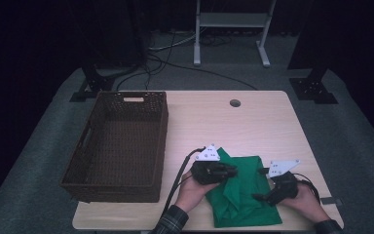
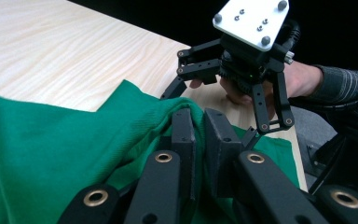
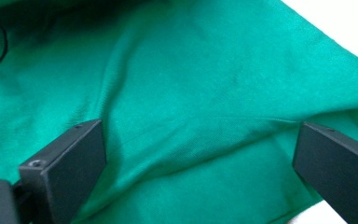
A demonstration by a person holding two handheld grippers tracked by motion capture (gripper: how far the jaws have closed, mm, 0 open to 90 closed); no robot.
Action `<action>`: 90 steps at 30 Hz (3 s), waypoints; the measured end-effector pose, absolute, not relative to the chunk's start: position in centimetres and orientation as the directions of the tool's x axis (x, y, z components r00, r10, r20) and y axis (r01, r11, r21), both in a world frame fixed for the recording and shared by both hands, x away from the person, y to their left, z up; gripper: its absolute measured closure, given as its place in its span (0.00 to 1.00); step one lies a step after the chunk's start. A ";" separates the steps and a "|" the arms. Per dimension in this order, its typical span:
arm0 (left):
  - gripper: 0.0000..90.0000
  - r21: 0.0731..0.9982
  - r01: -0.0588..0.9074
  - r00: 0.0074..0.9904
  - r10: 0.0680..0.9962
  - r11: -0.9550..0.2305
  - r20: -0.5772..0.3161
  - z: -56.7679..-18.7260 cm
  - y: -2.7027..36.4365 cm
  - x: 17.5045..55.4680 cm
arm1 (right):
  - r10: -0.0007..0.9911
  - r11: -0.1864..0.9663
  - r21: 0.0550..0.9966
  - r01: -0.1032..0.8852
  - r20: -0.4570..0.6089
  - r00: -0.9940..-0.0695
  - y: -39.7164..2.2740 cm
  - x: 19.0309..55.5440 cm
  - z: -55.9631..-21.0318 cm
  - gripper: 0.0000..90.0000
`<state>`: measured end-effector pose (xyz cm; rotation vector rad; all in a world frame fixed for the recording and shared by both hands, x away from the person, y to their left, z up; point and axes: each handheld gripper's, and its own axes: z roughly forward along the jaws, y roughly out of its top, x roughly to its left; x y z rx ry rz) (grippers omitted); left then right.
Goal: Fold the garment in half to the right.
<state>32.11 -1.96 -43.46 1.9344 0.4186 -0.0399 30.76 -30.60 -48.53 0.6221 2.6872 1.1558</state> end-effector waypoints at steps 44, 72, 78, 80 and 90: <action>0.92 0.792 0.360 0.931 0.239 -0.493 -0.274 -48.1 -6.8 34.0 | 0.412 0.624 0.721 0.300 0.022 -0.911 -30.1 29.6 -48.7 0.02; 0.09 0.856 0.292 0.904 0.415 -0.426 -0.102 -43.1 -1.6 35.5 | 0.414 0.623 0.721 0.302 0.023 -0.910 -30.1 29.6 -48.7 0.02; 0.00 0.838 0.334 0.855 0.513 -0.431 -0.076 -43.7 -0.8 36.7 | 0.414 0.623 0.722 0.301 0.023 -0.910 -30.1 29.6 -48.7 0.02; 0.00 0.822 0.351 0.830 0.555 -0.449 -0.052 -44.1 -0.6 37.1 | 0.414 0.623 0.722 0.301 0.021 -0.910 -30.1 29.6 -48.7 0.02; 0.00 0.771 0.460 0.762 0.642 -0.441 -0.087 -46.7 0.5 39.2 | 0.414 0.623 0.721 0.302 0.023 -0.910 -30.1 29.6 -48.7 0.02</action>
